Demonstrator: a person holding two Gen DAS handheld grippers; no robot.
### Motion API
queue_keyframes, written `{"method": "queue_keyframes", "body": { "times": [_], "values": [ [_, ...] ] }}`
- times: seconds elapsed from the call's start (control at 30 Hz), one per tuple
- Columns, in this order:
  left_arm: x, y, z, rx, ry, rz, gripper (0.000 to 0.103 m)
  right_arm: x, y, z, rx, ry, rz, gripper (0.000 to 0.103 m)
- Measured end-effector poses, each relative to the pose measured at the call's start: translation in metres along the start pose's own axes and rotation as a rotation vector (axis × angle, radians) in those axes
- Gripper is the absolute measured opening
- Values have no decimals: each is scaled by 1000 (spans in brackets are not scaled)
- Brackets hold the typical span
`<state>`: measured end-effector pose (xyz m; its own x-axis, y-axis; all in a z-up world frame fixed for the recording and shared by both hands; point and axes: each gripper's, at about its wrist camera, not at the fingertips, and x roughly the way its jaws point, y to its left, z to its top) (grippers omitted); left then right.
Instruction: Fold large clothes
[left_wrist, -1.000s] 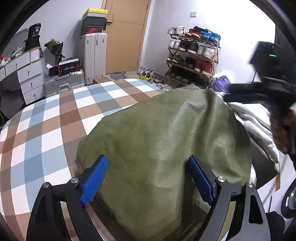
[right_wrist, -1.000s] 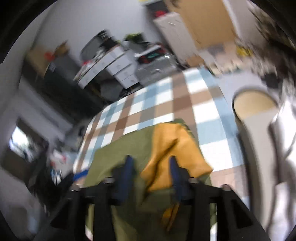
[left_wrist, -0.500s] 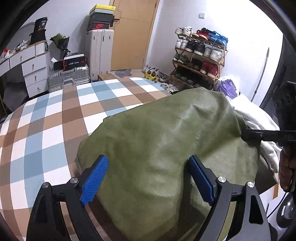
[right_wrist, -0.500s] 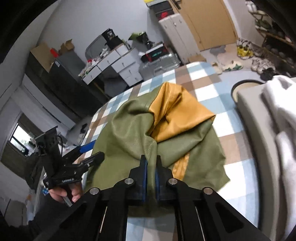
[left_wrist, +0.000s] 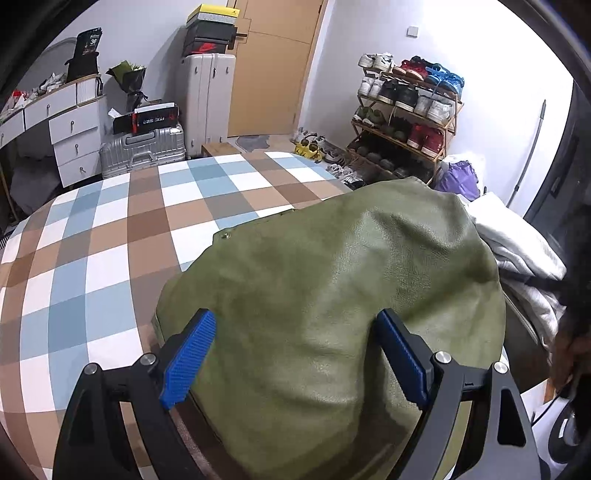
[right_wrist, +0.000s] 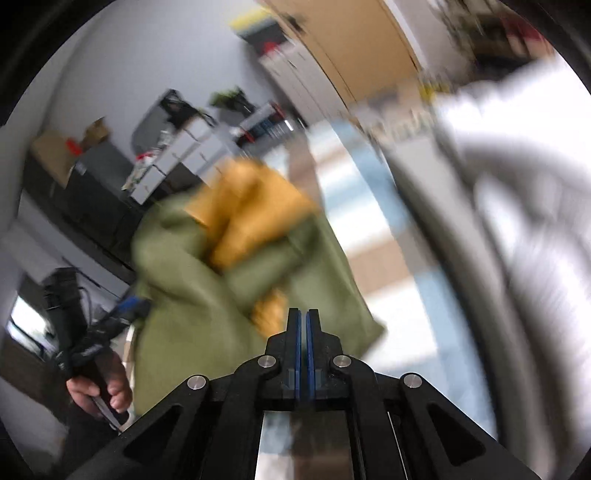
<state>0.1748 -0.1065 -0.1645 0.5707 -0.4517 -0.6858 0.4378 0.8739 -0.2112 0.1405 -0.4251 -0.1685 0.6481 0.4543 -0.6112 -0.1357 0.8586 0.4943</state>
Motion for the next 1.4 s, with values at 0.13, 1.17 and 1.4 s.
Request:
{"method": "queue_keyframes", "body": {
  "times": [0.13,1.17,1.4],
  "values": [
    [0,0,0,0,-3,2,85,-7,52,34,-158,-19,1,78],
    [2,-13,-2,73,-1,47,88,11,-37,26,319,-65,42,0],
    [3,-17,-5,77,-10,52,90,-20,42,42,-7,-81,6,10]
  ]
}}
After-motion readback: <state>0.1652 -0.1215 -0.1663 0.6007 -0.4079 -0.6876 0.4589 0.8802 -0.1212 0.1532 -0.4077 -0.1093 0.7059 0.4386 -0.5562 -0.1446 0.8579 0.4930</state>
